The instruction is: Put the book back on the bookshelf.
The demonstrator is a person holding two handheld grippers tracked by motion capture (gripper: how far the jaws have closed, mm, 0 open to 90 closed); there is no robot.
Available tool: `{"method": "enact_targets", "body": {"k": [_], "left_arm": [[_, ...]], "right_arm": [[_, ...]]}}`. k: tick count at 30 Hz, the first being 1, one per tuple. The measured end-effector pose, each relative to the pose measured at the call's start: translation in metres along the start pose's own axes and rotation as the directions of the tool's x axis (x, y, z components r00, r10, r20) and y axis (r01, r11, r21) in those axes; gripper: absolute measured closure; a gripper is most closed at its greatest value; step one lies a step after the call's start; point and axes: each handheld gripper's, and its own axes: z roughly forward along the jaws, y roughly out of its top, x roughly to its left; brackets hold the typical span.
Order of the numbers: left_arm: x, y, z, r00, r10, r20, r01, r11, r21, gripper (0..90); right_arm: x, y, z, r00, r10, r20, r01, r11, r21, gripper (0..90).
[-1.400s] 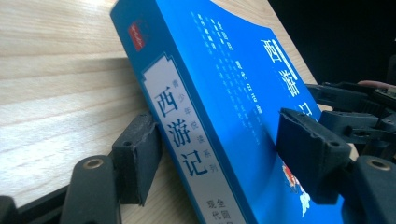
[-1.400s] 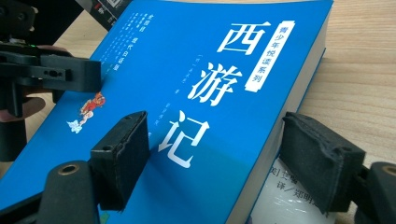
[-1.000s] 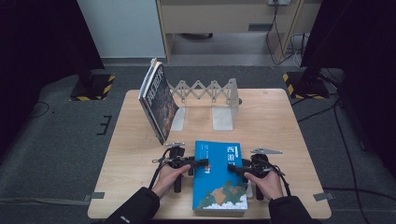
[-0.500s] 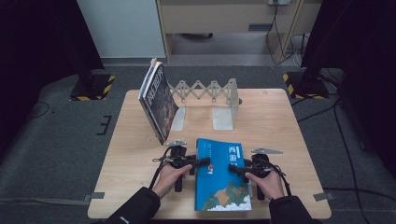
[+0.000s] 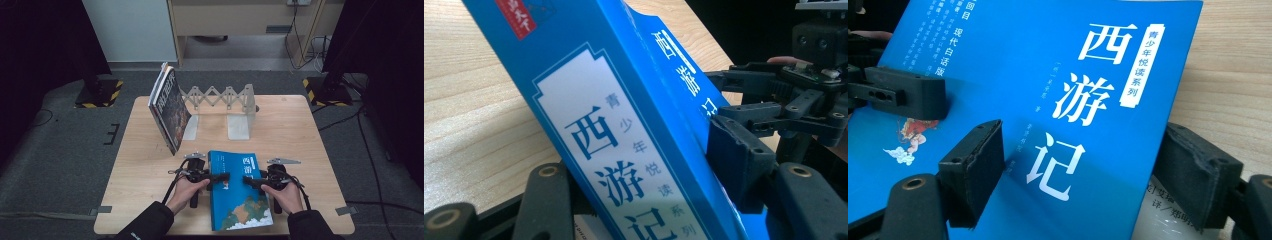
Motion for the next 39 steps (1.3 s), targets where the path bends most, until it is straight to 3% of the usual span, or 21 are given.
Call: {"method": "enact_targets", "body": {"k": [12,19,30,37,39], "left_arm": [[-0.003,0.003,-0.006,0.9995,-0.03,0.014,0.03,0.9995,-0.003,47.9],[-0.009,0.009,-0.011,0.9999,0.014,0.003,-0.014,0.9999,-0.004,49.1],[-0.013,0.024,-0.026,0.9997,0.026,0.004,-0.025,0.9979,-0.06,54.4],[-0.014,0.024,-0.027,0.999,0.044,0.01,-0.043,0.9972,-0.061,54.8],[-0.015,0.024,-0.028,0.9988,0.047,0.011,-0.046,0.9972,-0.06,54.9]], "right_arm": [[-0.006,0.002,-0.004,0.9997,0.002,-0.026,-0.002,1.0,-0.01,27.8],[-0.006,0.004,-0.006,0.9996,0.007,-0.028,-0.008,1.0,-0.021,31.6],[-0.001,0.016,-0.01,0.999,-0.023,-0.038,0.019,0.995,-0.098,41.0],[-0.002,0.015,-0.011,0.9982,-0.017,-0.057,0.011,0.994,-0.11,39.6],[-0.004,0.014,-0.008,0.9975,-0.009,-0.069,0.002,0.995,-0.103,34.6]]}}
